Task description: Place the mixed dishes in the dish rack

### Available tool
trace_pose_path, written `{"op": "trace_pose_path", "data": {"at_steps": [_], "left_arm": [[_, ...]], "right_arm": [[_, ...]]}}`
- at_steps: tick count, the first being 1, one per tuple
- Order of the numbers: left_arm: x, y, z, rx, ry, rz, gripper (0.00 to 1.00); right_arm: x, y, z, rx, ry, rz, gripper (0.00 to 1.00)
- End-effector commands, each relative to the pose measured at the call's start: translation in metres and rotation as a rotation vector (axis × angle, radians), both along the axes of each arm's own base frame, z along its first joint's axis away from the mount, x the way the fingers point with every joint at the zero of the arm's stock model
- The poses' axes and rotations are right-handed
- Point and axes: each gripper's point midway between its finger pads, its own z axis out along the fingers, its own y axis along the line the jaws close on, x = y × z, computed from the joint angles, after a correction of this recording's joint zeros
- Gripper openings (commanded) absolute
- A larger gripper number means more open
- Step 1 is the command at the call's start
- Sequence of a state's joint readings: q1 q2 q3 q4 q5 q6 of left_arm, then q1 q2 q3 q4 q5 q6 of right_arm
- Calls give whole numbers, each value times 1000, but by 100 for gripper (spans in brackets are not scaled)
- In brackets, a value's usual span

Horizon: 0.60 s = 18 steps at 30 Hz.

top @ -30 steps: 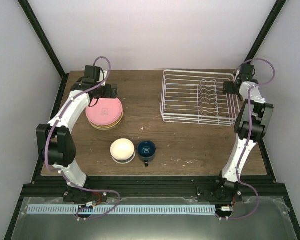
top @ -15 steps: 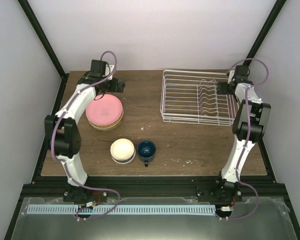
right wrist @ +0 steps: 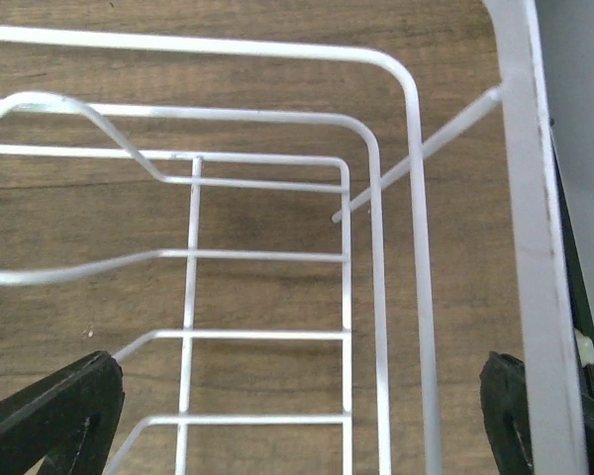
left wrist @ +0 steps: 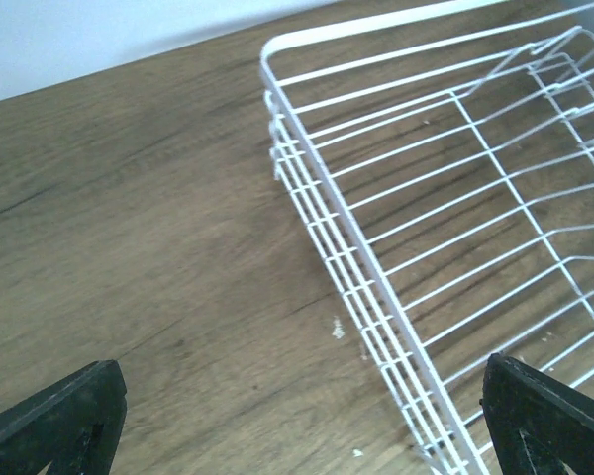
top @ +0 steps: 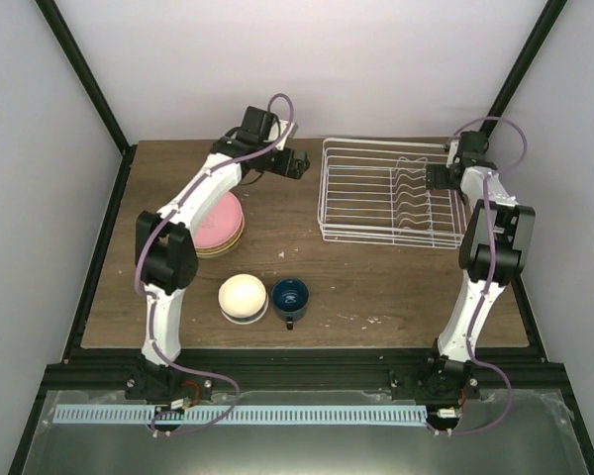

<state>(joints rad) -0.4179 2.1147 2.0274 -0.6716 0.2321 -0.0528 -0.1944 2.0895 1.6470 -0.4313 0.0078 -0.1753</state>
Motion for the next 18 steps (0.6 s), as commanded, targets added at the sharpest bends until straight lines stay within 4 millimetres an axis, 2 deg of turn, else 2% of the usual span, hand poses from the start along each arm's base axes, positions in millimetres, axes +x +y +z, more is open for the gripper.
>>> {"op": "trace_pose_path", "data": {"at_steps": [1,4,7,12,14,18], "left_arm": [[-8,-12,6,-21,11,-14,100],[-11,-13,12,-29,11,-18,100],[-11,-10,24,-25,-30,-18,100],[-14,-9,27,-25,-28,-18,100],[-15,-7,27,-24,-33,-17,100],[-19,-7,23,-25,-24,-19,100]], "right_arm": [[-20,17,21,27,28,-9,100],[-22,20,41,53,18,-59,100],[-22,35,54,107,0,-75,100],[-33,65,47,164,41,-49,100],[-37,69,40,206,72,-74,100],[-43,79,42,273,89,-69,100]]}}
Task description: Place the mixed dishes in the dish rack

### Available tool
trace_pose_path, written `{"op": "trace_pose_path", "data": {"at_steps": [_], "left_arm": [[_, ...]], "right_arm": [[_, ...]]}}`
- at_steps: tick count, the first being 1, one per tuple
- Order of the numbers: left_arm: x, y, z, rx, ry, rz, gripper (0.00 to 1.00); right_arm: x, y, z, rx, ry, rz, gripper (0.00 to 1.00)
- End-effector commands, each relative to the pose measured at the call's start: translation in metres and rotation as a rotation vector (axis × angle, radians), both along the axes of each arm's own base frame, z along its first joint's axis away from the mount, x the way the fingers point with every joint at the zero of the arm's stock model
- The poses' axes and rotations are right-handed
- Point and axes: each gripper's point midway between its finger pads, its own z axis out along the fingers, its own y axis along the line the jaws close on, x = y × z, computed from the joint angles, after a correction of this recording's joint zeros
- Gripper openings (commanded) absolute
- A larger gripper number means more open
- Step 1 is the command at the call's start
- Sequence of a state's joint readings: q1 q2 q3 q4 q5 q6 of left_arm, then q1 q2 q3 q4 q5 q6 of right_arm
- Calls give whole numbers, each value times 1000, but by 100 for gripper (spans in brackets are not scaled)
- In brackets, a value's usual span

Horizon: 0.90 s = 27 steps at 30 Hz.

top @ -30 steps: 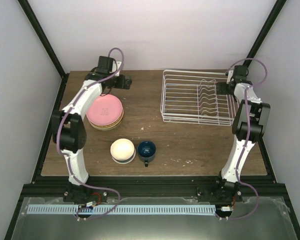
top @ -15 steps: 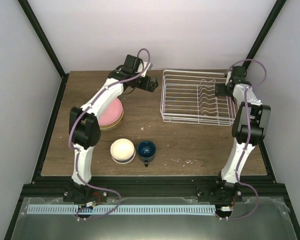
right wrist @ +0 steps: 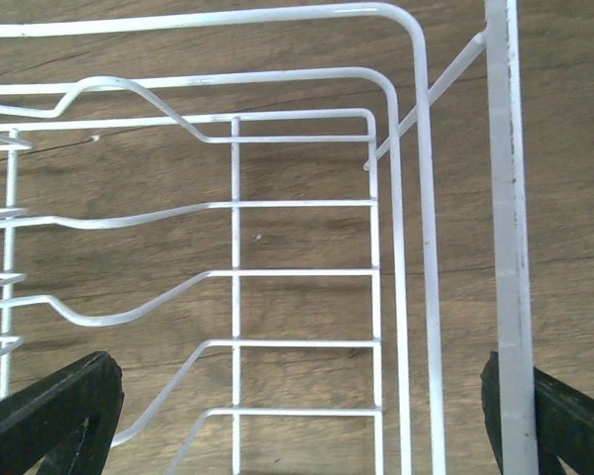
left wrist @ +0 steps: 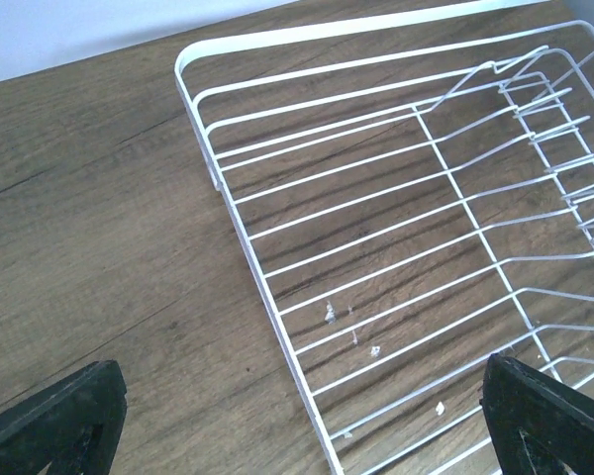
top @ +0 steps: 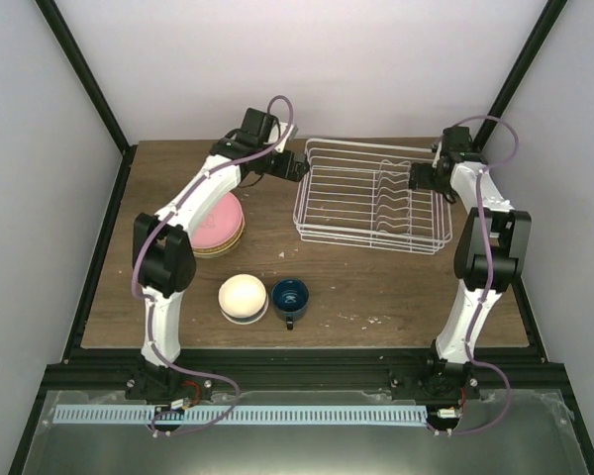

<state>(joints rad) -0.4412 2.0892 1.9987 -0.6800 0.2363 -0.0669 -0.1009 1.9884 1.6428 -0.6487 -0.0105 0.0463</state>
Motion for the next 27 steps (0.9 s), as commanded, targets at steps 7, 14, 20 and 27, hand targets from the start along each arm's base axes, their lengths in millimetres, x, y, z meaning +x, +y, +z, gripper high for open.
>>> {"op": "trace_pose_path", "data": {"at_steps": [7,14,20,27], "left_arm": [[-8,4,-1,0,-14,22,100],[11,13,-24,66,-22,103,100],[19,0,-38,29,-14,66,100],[21,-9,-70,37,43,49,100]], "right_arm": [[-17,13,49,60,-46,-18,100],[-27,-1,42,-14,-10,-58,100],[-35,-14,39,-71,-2,-114,100],[-35,-19,19,-83,39,-135,100]]}}
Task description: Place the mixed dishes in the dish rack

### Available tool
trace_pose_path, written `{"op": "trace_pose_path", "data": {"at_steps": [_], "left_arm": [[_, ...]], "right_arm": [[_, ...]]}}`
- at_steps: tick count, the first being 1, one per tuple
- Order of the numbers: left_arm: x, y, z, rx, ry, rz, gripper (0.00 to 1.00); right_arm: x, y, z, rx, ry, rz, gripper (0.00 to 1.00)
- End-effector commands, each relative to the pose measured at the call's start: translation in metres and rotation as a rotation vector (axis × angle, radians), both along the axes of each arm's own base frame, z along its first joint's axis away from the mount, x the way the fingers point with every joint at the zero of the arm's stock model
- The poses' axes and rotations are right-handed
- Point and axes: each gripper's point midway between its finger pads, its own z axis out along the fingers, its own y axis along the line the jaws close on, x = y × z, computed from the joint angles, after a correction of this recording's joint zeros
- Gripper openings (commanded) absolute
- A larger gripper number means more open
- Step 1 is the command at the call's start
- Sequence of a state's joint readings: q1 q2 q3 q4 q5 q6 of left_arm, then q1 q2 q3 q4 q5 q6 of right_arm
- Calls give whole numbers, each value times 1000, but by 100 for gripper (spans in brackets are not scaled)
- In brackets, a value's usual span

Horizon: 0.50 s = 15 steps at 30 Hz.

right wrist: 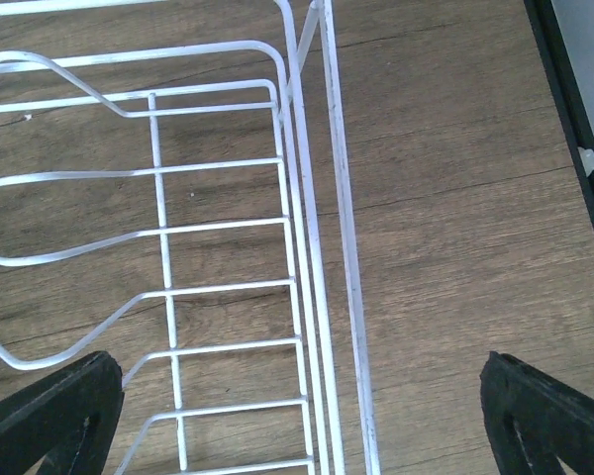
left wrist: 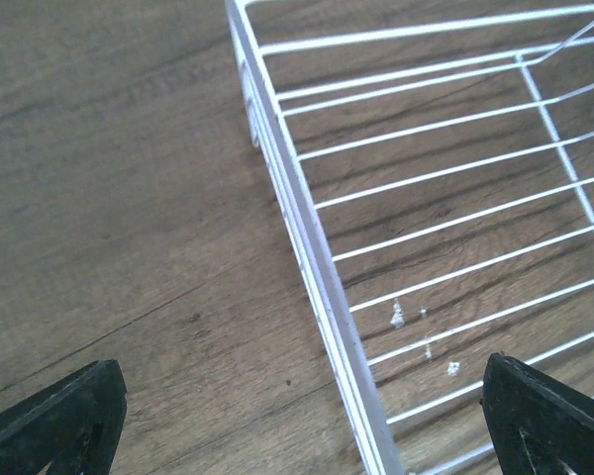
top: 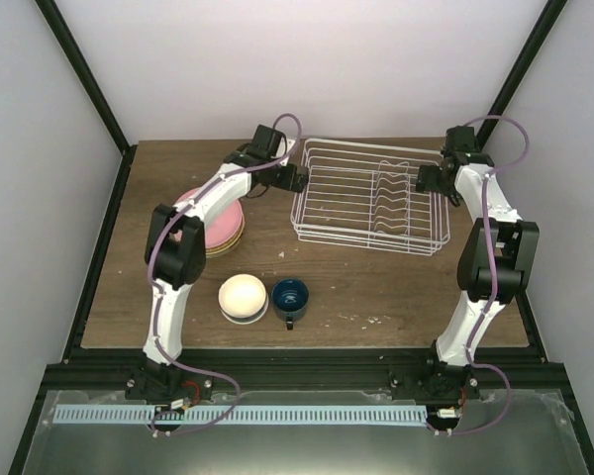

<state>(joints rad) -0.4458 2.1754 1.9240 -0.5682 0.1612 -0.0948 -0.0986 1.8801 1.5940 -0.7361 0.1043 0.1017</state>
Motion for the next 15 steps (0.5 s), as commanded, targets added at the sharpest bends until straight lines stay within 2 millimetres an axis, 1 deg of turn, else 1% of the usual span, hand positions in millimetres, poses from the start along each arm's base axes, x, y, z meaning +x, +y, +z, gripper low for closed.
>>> {"op": "trace_pose_path", "data": {"at_steps": [1,7,9,11,13,15], "left_arm": [[2,-12,-13,-11,21,-19,100],[-11,-13,-47,51,88,-27,100],[-16,-9,-54,70,101,-26,100],[-21,-3,-56,93,102,-20,100],[-31,5,-67,118,125,-17,100],[-38,10,-73,135,139,-15,100]], "right_arm": [[-1,-3,-6,-17,10,-30,100],[-5,0,-31,0,58,-21,100],[-7,1,-37,7,64,-17,100],[-12,3,-46,13,78,-13,100],[-17,4,-54,15,94,-9,100],[-23,5,-62,21,110,-4,100]]}}
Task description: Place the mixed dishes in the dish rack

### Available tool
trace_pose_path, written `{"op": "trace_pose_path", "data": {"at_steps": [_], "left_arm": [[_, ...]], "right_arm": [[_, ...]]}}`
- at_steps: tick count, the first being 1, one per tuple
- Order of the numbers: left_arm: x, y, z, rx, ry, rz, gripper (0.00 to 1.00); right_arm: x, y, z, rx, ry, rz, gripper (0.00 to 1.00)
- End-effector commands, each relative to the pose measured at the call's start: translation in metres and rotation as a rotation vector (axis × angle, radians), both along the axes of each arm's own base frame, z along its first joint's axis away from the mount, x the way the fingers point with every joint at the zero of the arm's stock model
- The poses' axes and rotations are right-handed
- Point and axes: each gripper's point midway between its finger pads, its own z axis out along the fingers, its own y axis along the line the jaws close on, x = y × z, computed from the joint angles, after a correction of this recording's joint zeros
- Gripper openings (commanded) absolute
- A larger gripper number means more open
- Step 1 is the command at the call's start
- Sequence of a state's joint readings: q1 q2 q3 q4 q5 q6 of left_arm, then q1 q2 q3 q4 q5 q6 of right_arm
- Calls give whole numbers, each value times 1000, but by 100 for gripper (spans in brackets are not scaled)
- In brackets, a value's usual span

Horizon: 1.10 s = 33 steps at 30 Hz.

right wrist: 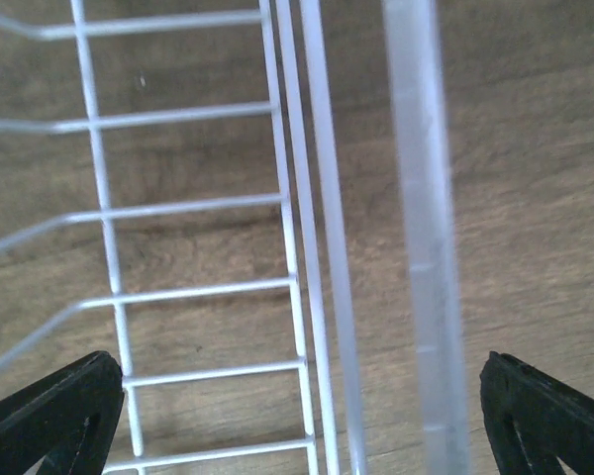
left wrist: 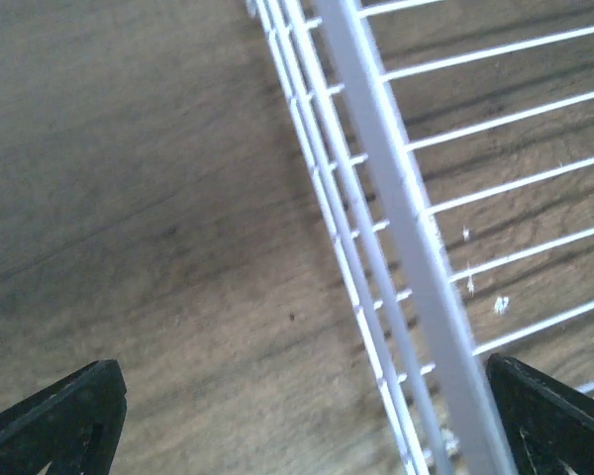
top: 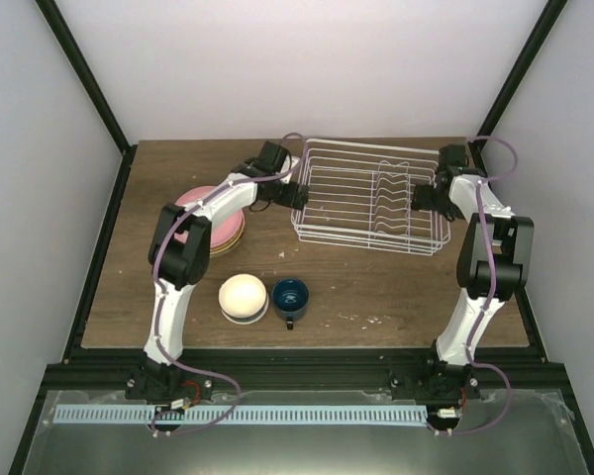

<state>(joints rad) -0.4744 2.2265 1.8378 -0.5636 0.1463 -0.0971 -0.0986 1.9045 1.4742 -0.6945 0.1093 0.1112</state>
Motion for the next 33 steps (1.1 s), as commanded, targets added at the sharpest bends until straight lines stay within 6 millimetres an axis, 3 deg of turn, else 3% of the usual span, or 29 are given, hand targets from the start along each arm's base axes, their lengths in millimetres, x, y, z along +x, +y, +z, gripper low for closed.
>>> {"op": "trace_pose_path", "data": {"at_steps": [1,7,17,24,33], "left_arm": [[-20,17,-12,73,32,0,100],[-42,31,-25,109,75,7,100],[-67,48,-17,123,91,34,100],[-85,60,-5,126,93,64,100],[-112,84,2,173,97,99,100]], "right_arm": [[-6,5,-16,17,15,7,100],[-15,17,-20,73,3,22,100],[-26,33,-19,96,13,49,100],[-31,55,-19,97,25,87,100],[-49,100,-15,100,40,142,100]]}}
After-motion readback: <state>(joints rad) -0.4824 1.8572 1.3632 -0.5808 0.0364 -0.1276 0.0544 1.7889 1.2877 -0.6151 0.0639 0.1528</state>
